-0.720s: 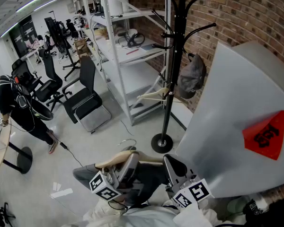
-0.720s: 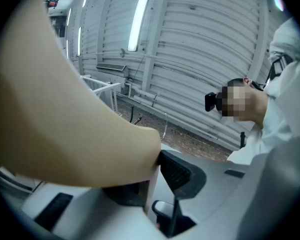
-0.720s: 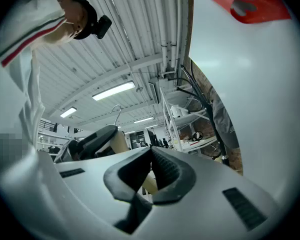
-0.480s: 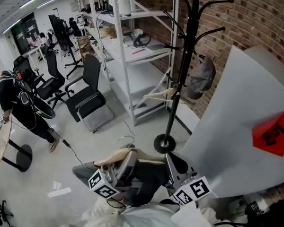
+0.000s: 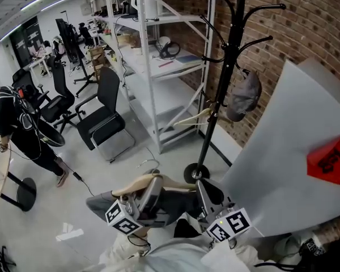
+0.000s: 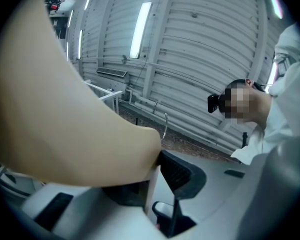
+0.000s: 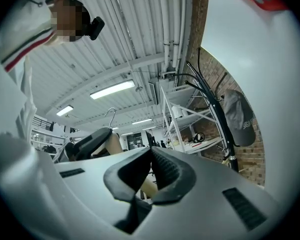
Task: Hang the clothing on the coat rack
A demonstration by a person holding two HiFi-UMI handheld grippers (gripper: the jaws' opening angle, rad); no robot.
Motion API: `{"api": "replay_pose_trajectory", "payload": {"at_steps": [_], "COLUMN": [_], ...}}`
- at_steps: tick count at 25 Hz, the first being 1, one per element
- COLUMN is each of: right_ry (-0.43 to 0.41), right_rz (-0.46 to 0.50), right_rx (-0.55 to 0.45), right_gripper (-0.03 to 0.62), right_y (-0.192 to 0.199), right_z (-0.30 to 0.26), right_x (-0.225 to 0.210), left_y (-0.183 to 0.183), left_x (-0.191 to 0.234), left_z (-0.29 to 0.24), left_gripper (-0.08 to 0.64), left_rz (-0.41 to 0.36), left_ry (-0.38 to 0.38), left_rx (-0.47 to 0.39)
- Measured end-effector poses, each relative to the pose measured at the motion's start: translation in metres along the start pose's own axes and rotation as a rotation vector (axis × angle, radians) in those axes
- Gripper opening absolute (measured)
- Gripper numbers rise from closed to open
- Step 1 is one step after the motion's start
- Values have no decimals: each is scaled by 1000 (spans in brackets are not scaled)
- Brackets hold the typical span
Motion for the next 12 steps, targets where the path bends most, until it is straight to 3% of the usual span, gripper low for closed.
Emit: {"api": "replay_pose_trajectory", "payload": {"at_steps": [12], "right_ry": [31], "right_rz": [12], "right_rx": [-14], "right_gripper": [25], "right_y": [26], "right_z": [-54], "right_x": [-42], "left_y": [10], "left_x": [72], "left_z": [-33], "left_gripper": [104], "left_rz": [19], "left_ry": [11], "left_rx": [16]}}
Point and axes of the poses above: the fingertips, and each gripper's own axes: z backward along the fingers, x to its left, y out of its underside, the point moved 4 cm from there along z, backward along the fingers, and after that the axes turned 14 degrees about -x, right-handed, at the moved point
